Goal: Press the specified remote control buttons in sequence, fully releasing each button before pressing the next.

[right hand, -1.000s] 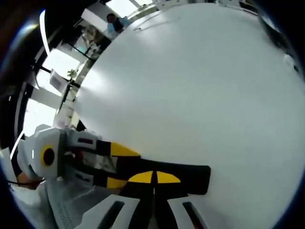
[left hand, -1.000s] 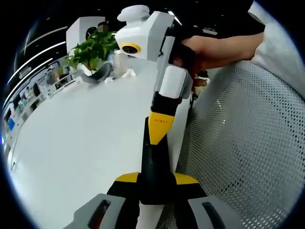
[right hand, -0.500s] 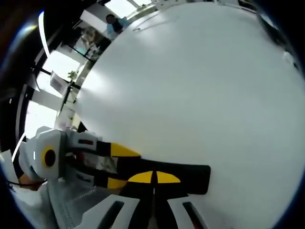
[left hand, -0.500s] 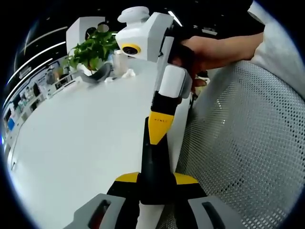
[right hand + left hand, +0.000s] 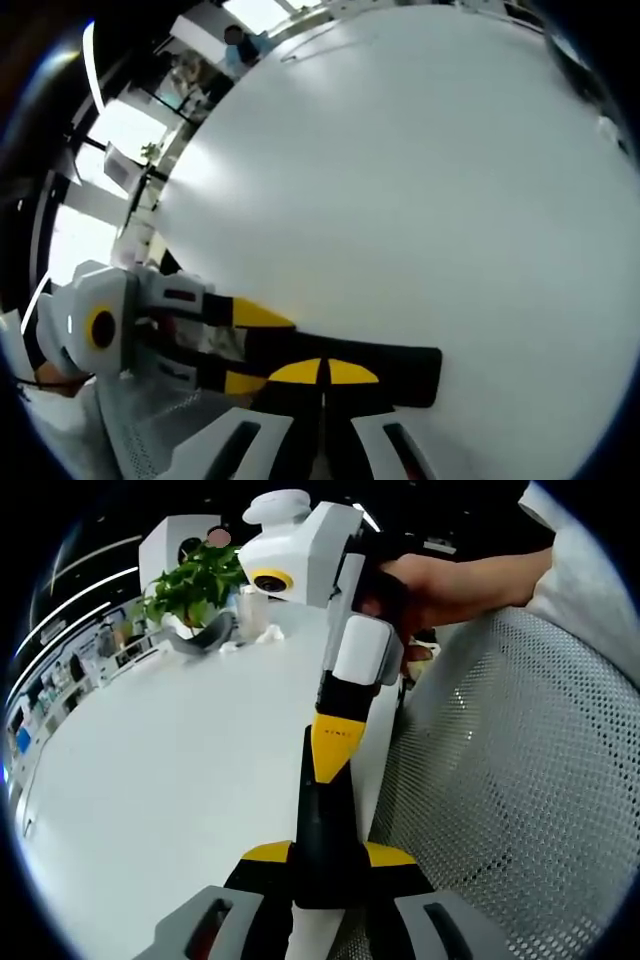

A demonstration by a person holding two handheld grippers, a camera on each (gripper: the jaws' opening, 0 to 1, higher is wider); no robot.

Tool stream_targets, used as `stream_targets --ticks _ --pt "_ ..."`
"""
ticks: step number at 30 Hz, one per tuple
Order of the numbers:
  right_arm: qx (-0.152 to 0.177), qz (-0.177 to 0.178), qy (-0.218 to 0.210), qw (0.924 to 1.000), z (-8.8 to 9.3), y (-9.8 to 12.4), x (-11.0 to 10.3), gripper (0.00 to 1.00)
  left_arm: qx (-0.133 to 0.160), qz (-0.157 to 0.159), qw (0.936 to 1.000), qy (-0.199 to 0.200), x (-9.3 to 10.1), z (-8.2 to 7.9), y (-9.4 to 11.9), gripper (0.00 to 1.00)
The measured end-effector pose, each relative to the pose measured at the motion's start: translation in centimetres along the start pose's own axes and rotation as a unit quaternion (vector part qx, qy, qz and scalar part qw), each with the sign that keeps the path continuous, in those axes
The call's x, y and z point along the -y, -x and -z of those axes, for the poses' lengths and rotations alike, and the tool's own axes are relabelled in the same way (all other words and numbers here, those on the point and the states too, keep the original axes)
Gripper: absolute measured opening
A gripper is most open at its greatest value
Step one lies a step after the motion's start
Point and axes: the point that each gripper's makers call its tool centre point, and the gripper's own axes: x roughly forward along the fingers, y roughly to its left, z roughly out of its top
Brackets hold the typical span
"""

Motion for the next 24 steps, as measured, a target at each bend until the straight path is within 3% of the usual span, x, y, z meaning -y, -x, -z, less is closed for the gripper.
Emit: stream_targets --ticks 11,24 --pt "0.004 -0.001 0.006 1.0000 -0.05 -0.05 0.16 0.00 0.001 0.000 1.0000 0.000 -0.07 0.01 -0.09 0.25" --pt "-0.001 -0.007 -0.017 0.9998 -0.02 0.11 0.13 0.00 0.000 0.000 1.0000 -0.001 -0.06 0.02 -0.08 0.25"
